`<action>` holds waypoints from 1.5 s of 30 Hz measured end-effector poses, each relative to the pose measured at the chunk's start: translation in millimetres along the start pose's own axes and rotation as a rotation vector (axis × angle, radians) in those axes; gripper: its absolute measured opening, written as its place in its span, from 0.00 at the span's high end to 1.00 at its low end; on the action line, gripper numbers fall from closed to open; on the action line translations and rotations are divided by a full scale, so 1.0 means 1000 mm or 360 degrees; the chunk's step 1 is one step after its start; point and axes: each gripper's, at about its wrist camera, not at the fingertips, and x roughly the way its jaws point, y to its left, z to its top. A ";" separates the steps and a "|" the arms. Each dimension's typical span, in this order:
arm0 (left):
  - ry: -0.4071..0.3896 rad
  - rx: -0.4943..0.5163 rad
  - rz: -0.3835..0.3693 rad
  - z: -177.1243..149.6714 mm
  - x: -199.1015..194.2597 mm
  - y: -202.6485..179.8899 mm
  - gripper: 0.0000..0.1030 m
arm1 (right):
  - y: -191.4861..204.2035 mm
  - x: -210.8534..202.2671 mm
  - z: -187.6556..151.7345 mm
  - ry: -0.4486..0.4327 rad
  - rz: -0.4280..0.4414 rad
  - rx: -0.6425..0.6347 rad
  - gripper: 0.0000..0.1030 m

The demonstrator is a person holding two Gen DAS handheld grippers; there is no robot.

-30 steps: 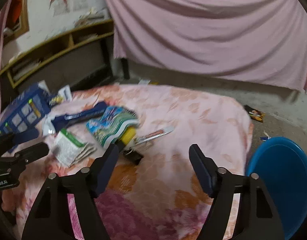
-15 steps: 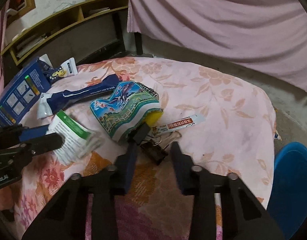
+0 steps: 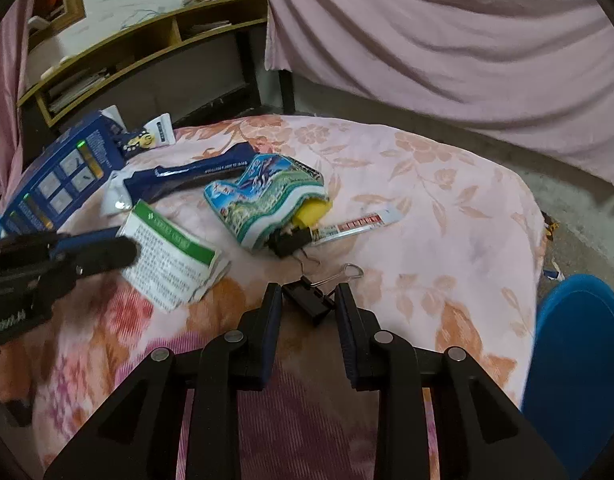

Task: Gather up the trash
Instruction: 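Grasp the green-and-white packet with the left tool while the right tool grasps the black binder clip, then carry the packet and binder clip over the blue basin with both tools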

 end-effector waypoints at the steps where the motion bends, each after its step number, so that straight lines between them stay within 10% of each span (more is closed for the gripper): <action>1: -0.0019 0.0017 0.0011 -0.001 -0.002 -0.004 0.92 | -0.003 -0.004 -0.003 -0.0009 0.0000 0.0007 0.76; 18: -0.0519 0.0299 0.0062 0.013 -0.054 -0.084 0.96 | -0.036 -0.096 -0.047 -0.0689 -0.0105 0.0070 0.76; 45: -0.1213 0.0704 0.0207 -0.025 -0.113 -0.133 0.96 | -0.046 -0.173 -0.074 -0.1347 -0.0269 0.0109 0.76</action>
